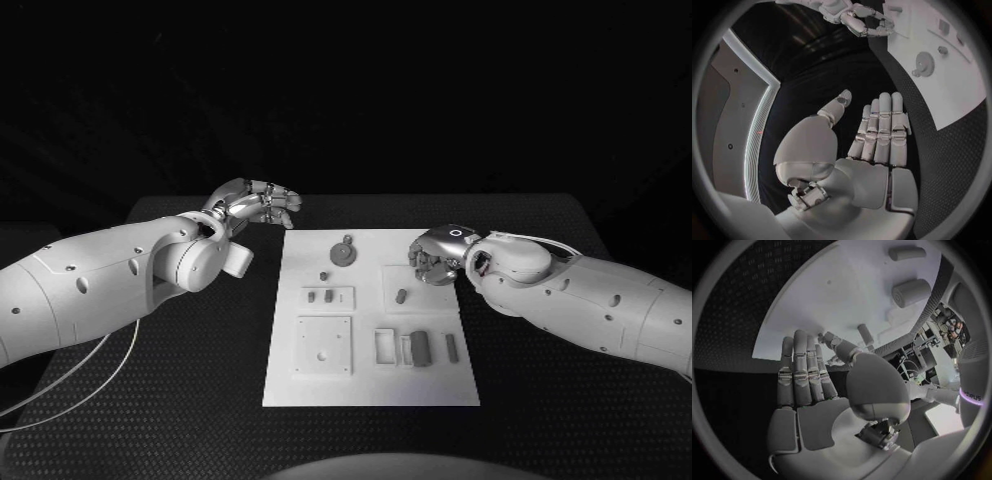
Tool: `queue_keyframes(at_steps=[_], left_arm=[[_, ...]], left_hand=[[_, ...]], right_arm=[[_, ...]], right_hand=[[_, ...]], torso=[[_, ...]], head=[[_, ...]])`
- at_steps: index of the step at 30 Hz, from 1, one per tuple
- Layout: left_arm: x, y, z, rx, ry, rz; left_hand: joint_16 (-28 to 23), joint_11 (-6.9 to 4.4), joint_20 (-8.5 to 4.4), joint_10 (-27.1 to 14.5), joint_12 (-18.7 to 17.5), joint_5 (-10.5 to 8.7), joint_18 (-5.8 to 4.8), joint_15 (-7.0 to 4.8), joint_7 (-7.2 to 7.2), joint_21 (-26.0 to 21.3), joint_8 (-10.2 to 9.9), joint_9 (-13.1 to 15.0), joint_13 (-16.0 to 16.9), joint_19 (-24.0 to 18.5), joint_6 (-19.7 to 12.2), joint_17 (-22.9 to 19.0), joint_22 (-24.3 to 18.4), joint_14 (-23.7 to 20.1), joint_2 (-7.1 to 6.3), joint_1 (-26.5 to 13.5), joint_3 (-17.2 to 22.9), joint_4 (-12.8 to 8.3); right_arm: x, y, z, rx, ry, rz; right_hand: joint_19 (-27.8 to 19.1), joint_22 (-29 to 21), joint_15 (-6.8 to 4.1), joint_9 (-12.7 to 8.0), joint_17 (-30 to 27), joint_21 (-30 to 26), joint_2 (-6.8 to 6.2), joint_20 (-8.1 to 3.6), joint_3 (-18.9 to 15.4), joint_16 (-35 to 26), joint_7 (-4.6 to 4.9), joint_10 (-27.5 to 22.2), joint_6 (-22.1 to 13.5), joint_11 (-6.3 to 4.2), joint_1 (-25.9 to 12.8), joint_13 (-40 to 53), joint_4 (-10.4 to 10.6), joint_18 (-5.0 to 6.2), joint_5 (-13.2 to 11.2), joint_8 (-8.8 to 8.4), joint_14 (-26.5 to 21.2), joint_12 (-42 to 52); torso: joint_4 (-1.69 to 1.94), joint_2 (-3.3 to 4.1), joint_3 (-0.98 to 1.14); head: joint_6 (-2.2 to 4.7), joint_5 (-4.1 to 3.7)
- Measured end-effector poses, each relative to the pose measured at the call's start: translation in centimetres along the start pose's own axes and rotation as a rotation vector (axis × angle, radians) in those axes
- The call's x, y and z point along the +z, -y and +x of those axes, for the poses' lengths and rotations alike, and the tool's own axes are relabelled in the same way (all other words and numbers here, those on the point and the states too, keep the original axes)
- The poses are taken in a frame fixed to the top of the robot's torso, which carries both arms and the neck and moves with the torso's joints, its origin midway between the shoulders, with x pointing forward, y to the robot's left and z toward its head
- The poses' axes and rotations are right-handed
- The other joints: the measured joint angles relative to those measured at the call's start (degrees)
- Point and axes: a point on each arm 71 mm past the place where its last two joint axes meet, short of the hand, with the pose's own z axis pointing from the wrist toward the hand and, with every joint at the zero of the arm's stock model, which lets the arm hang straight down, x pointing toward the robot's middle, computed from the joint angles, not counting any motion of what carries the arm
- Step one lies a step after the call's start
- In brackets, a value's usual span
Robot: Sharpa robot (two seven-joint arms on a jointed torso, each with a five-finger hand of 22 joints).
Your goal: Assemble the parts on the task board
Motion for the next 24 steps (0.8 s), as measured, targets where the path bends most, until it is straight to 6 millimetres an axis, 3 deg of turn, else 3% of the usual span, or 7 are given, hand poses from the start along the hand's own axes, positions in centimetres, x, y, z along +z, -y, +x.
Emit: queue_keyframes(at_steps=[2,9,14,16,24], left_arm=[[0.01,0.01,0.04,0.000,-0.001,0.000],[0.01,0.00,0.02,0.000,0.000,-0.001],[0.01,-0.01,-0.01,0.000,0.001,-0.002],[0.01,-0.02,-0.01,0.000,0.001,-0.003],[0.01,-0.03,-0.05,0.000,0.002,-0.004]], left_hand=[[0.0,0.00,0.00,0.0,0.0,0.00,-0.01,0.00,0.00,0.0,0.0,0.0,0.0,0.0,0.0,0.0,0.0,0.0,0.00,0.0,0.0,0.0],[0.0,0.00,0.00,0.0,0.0,0.00,-0.28,0.00,0.00,0.0,0.0,0.0,0.0,0.0,0.0,0.0,-0.1,0.0,0.00,0.0,0.0,0.0],[-0.2,0.00,0.00,0.0,0.0,0.00,-0.30,0.00,0.00,0.0,0.0,0.0,0.0,0.0,0.0,0.0,-0.2,0.0,0.00,0.0,0.0,0.0],[-0.2,-0.01,0.00,0.0,0.0,0.00,-0.30,0.00,0.14,0.0,0.0,0.0,0.0,0.0,-0.1,0.1,-0.2,0.0,0.00,0.0,-0.2,-0.2],[-0.2,-0.01,0.01,0.0,0.0,0.00,-0.32,0.00,0.21,0.0,0.0,0.0,0.0,0.0,-0.2,0.0,-0.2,0.0,0.00,0.0,-0.2,-0.2]], right_arm=[[0.01,0.03,0.04,-0.001,-0.001,-0.001],[0.05,0.02,0.09,-0.002,0.000,-0.005],[0.05,-0.06,0.10,-0.005,-0.001,-0.008],[0.04,-0.16,0.18,-0.009,-0.005,-0.011],[0.11,-0.43,0.29,-0.030,-0.006,-0.015]], right_hand=[[0.0,0.1,0.00,0.0,0.0,-0.1,0.95,0.00,0.3,0.0,-0.31,0.3,0.3,0.10,0.2,0.0,-0.5,0.00,0.0,0.18,0.0,-0.4],[0.2,0.3,0.00,-0.1,0.2,-0.5,0.96,0.21,1.9,-0.2,-0.58,1.0,1.4,-0.22,0.3,0.0,-0.3,0.00,0.0,0.63,0.0,-0.9],[0.8,0.7,-0.38,0.1,0.5,-0.5,1.74,-0.02,2.6,-0.2,-1.13,2.5,3.1,-0.61,0.0,0.5,-0.6,0.00,0.0,1.44,0.6,-0.9],[1.1,0.9,-0.74,0.4,0.7,-0.5,2.66,-0.31,2.9,-0.2,-1.66,3.4,3.8,-0.93,0.1,1.1,-1.0,0.00,0.0,1.83,1.0,-0.6],[2.3,1.4,-1.20,0.9,1.3,-0.5,3.16,-0.62,3.3,-0.2,-2.17,4.6,5.0,-1.53,0.6,1.9,-1.4,0.00,0.0,2.51,1.6,-0.6]], torso=[[0.01,-0.01,0.01],[0.00,-0.03,0.04],[-0.07,-0.03,0.08],[-0.09,-0.03,0.08],[-0.10,-0.03,0.10]], head=[[-0.05,-0.03],[-0.25,0.02],[-0.41,0.05],[-0.46,0.05],[-0.73,0.01]])
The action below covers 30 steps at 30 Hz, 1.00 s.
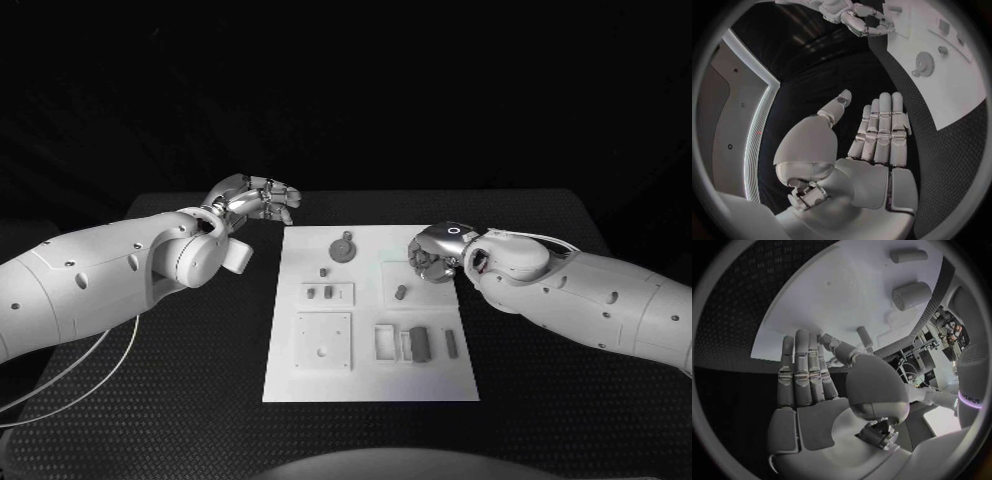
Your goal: Assemble the parts on the task board
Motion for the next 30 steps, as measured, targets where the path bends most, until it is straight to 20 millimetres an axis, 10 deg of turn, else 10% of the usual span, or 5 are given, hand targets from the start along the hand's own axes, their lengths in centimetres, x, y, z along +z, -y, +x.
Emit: queue_keyframes(at_steps=[30], left_arm=[[0.08,-0.12,-0.34,0.004,0.009,-0.003]], left_hand=[[0.0,0.18,0.02,-0.2,0.0,0.00,0.83,0.00,-0.20,0.0,0.0,0.0,0.0,0.0,-0.2,0.3,-0.5,0.0,0.00,0.0,-0.3,0.0]], right_arm=[[-0.47,-0.46,0.15,-0.013,0.047,0.005]], right_hand=[[1.7,0.8,-0.61,1.1,1.5,-0.2,-0.40,-0.50,0.1,1.1,-0.82,1.8,1.8,-0.82,2.4,1.5,-0.2,0.00,-0.3,0.73,1.4,0.1]], torso=[[0.00,-0.02,0.01]], head=[[-0.16,0.10]])
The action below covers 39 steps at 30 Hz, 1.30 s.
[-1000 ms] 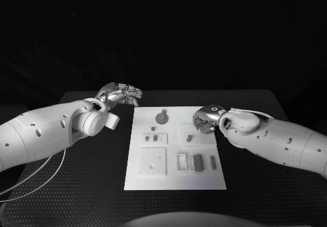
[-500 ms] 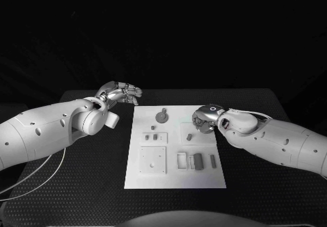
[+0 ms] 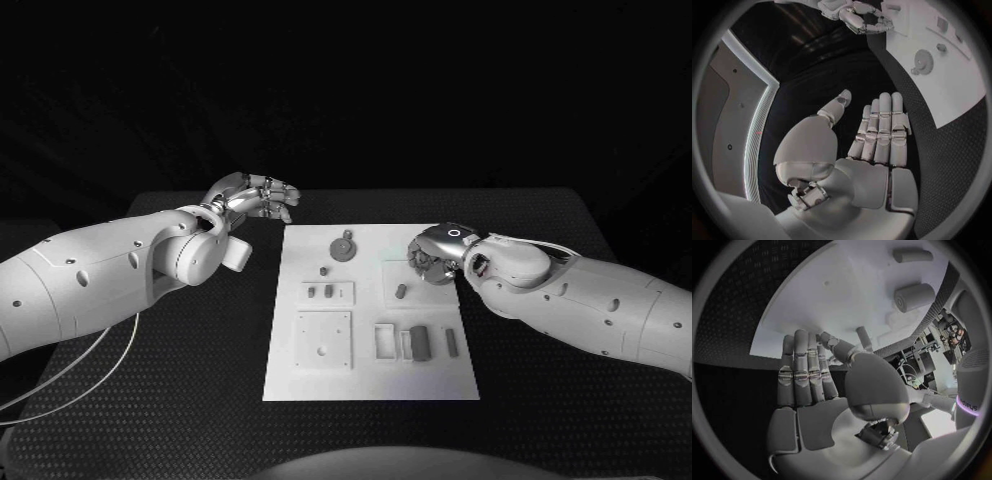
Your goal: Assemble the parts on the task board
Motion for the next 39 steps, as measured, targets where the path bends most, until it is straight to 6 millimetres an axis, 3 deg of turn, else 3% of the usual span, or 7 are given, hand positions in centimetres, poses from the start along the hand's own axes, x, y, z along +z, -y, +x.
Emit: queue_keyframes(at_steps=[13,26,33,39], left_arm=[[0.2,-0.1,-0.1,0.002,0.005,-0.002],[0.3,-0.1,-0.3,0.004,0.010,-0.004],[0.4,-0.2,-0.2,0.005,0.010,-0.006],[0.5,-0.2,-0.3,0.005,0.012,-0.007]], left_hand=[[-0.2,-0.01,0.00,0.0,0.0,0.00,-0.35,0.00,0.00,0.0,0.2,0.0,0.0,0.0,0.0,0.1,-0.1,0.0,-0.21,0.2,-0.1,0.1],[-0.2,-0.01,0.00,0.0,0.0,0.00,-0.40,0.00,0.20,0.0,0.2,0.0,0.0,0.0,-0.2,0.1,-0.2,0.0,-0.21,0.2,-0.1,0.1],[-0.2,-0.02,0.00,0.0,0.0,0.00,-0.44,0.00,0.20,0.0,0.2,0.0,0.0,0.0,-0.2,0.1,-0.3,0.0,-0.21,0.2,-0.1,0.1],[-0.2,-0.02,0.00,0.0,0.0,0.00,-0.55,0.00,0.20,0.0,0.2,0.0,0.0,0.0,-0.2,0.1,-0.3,0.0,-0.21,0.2,-0.3,0.3]], right_arm=[[0.4,0.2,-3.0,0.028,0.045,-0.001],[-0.4,-0.3,-4.4,0.109,0.058,-0.024],[-0.3,-3.8,-5.2,0.178,0.066,-0.116],[0.2,-7.6,-5.9,0.224,0.070,-0.212]], right_hand=[[0.0,0.1,-0.08,0.0,0.1,0.0,0.00,0.00,-0.1,0.0,0.08,0.4,0.2,-0.01,0.0,0.1,-0.1,-0.01,0.0,0.00,0.1,0.0],[0.0,0.0,0.02,0.0,0.2,-0.2,-0.01,0.00,-0.1,0.0,0.07,0.4,0.2,0.00,0.0,0.2,-0.1,-0.01,-0.2,-0.01,0.2,0.0],[0.0,0.0,0.03,0.0,0.2,-0.2,-0.02,0.00,-0.1,0.2,0.05,0.4,0.1,0.00,0.0,0.2,-0.1,-0.01,-0.2,-0.08,0.2,0.0],[0.2,0.1,0.05,0.1,0.3,-0.2,-0.02,-0.21,-0.1,0.2,0.11,0.4,0.1,0.00,0.0,0.2,-0.1,-0.01,-0.2,-0.09,0.2,0.0]], torso=[[-0.03,0.02,0.00],[0.03,0.05,0.00],[-0.07,0.07,-0.03],[-0.03,0.07,-0.03]], head=[[0.30,-0.23],[0.40,0.07],[0.21,1.04],[-0.33,2.49]])
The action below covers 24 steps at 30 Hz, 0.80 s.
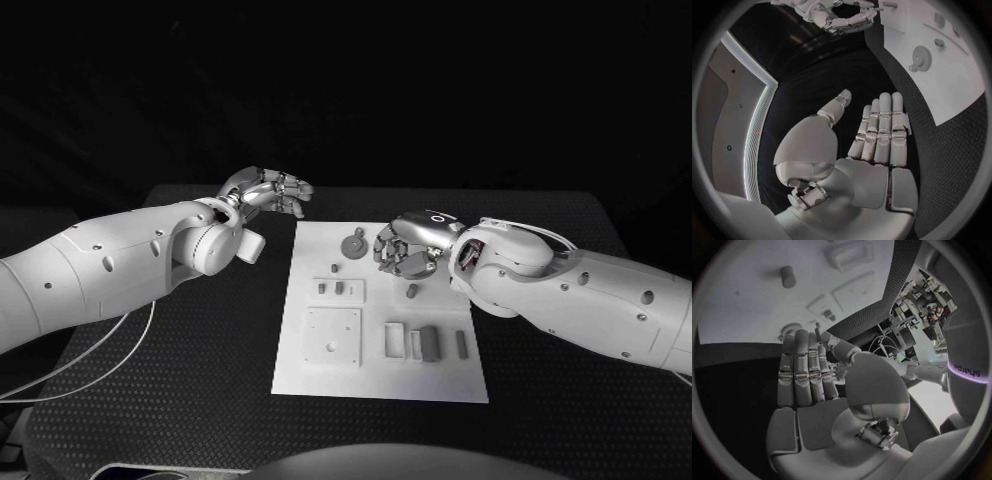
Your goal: Assemble the parts on the task board
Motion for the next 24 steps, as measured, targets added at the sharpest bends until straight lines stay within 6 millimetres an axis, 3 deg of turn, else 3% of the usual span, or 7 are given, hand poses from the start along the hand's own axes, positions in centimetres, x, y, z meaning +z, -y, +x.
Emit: queue_keyframes(at_steps=[13,24], left_arm=[[0.4,0.1,0.4,0.000,-0.005,0.001],[0.8,0.3,1.3,-0.003,-0.018,0.005]], left_hand=[[0.0,0.00,0.00,0.0,0.0,0.00,-0.27,0.00,0.00,0.0,0.0,-0.1,0.0,0.0,0.0,0.1,-0.1,0.0,0.00,0.0,-0.2,-0.2],[-0.2,-0.06,0.20,-0.1,0.0,0.00,0.57,0.00,0.00,0.0,0.2,0.0,0.0,-0.2,0.0,0.1,-0.2,0.0,0.00,0.0,-0.2,-0.2]], right_arm=[[1.7,-3.5,3.9,0.004,-0.093,-0.092],[1.8,-5.1,6.8,-0.029,-0.152,-0.140]], right_hand=[[0.0,0.0,0.10,0.1,0.1,0.0,0.00,0.00,0.0,0.0,-0.08,0.0,-0.1,0.00,0.0,0.1,0.0,-0.01,0.0,-0.21,0.1,0.0],[0.0,0.1,0.17,0.1,0.2,0.0,-0.01,0.01,-0.1,0.0,0.00,0.0,-0.2,0.00,0.0,0.2,-0.1,0.00,0.2,-0.07,0.0,0.0]], torso=[[0.13,-0.01,-0.10],[0.14,-0.01,-0.15]], head=[[-1.30,3.20],[-2.42,5.72]])
